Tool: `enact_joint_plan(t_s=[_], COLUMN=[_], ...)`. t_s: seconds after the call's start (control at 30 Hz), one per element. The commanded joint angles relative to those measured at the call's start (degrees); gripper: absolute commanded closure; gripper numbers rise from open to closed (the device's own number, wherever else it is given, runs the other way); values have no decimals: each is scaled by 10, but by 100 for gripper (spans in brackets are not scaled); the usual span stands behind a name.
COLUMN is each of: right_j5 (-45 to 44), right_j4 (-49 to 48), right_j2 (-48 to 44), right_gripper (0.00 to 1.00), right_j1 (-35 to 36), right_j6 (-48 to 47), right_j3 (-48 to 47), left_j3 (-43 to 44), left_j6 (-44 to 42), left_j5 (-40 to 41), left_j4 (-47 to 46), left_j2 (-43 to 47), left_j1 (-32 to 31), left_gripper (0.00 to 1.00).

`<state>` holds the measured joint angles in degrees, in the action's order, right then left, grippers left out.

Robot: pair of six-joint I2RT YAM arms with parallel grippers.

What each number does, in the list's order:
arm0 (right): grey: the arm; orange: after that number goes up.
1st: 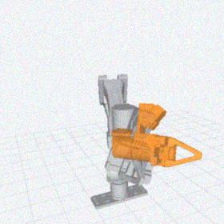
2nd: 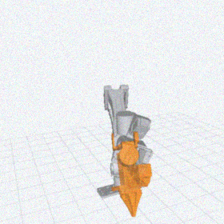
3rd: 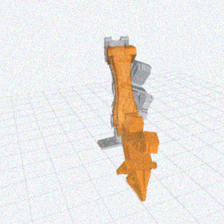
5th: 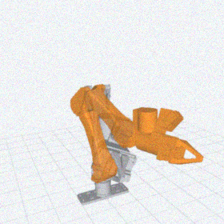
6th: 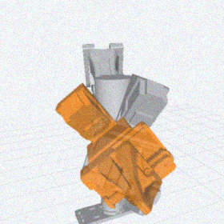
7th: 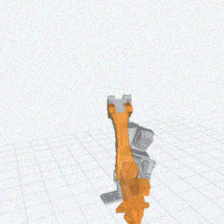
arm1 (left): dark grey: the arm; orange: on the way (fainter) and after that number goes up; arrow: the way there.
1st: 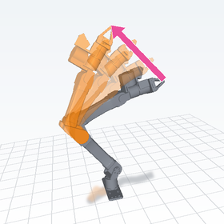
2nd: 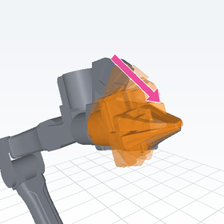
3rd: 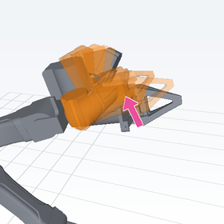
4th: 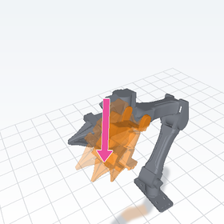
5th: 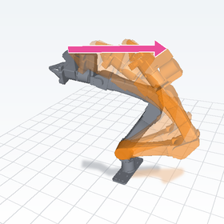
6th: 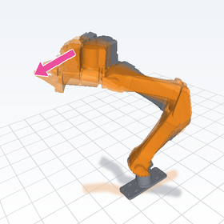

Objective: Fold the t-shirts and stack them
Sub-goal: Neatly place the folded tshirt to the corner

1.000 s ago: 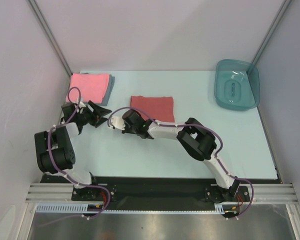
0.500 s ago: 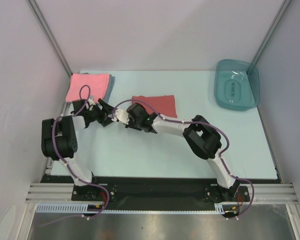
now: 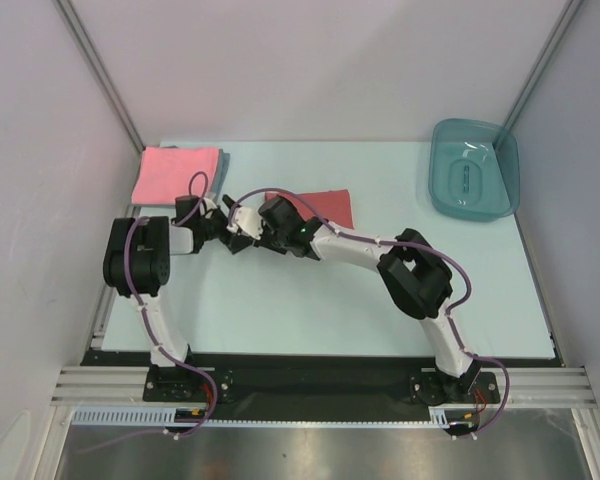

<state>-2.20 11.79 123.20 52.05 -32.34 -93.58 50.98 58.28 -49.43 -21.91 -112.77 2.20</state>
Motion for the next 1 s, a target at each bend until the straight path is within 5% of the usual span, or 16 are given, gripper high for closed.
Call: enact_joint_plan(t_s=[0.0,0.33,0.97], right_j5=[9,16,16], right_j4=[-2,-4,-5], right_j2=[-45,-60,-74], right_gripper=[100,100,100], right_j1=[-5,-14,-14], right_j6=[10,12,16], right_j3=[-12,0,7], left_j3=[33,120,116], left_j6=[4,-70,2], left_j5=[2,-16,6], left_j4=[-20,108,47], left_j2=[-20,-79,-107], left_j1=[-4,-17,-68], left_gripper=[7,9,12])
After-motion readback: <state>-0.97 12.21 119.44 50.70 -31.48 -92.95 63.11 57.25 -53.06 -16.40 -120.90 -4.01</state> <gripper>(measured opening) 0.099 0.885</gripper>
